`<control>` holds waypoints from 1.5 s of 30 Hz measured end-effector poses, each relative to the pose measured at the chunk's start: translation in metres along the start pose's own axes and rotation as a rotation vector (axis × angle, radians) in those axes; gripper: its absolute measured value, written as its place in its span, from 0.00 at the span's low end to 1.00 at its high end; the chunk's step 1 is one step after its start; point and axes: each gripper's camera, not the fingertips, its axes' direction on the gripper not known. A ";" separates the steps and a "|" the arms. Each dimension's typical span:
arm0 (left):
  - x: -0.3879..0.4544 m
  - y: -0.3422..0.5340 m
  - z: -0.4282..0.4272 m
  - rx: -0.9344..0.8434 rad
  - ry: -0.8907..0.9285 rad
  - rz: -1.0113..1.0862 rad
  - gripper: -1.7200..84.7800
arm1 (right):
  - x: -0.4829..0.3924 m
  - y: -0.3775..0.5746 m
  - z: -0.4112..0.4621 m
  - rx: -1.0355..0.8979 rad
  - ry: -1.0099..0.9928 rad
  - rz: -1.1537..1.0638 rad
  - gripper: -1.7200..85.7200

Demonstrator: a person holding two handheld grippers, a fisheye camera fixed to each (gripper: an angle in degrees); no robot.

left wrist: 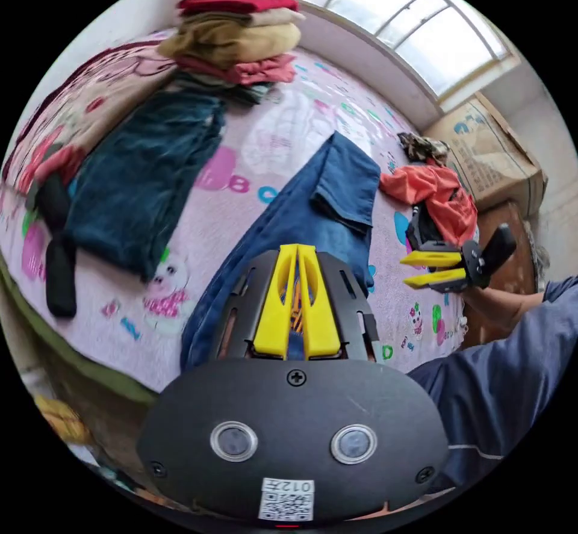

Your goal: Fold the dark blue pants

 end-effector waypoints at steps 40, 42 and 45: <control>0.041 0.165 -0.122 -0.109 0.117 -0.254 0.05 | -0.430 -0.135 0.107 -0.033 0.749 -0.672 0.14; 0.038 0.173 -0.139 -0.036 0.143 -0.282 0.04 | -0.418 -0.139 0.099 -0.032 0.668 -0.641 0.12; 0.017 0.203 -0.165 0.136 0.152 -0.384 0.03 | -0.380 -0.149 0.066 0.020 0.508 -0.446 0.10</control>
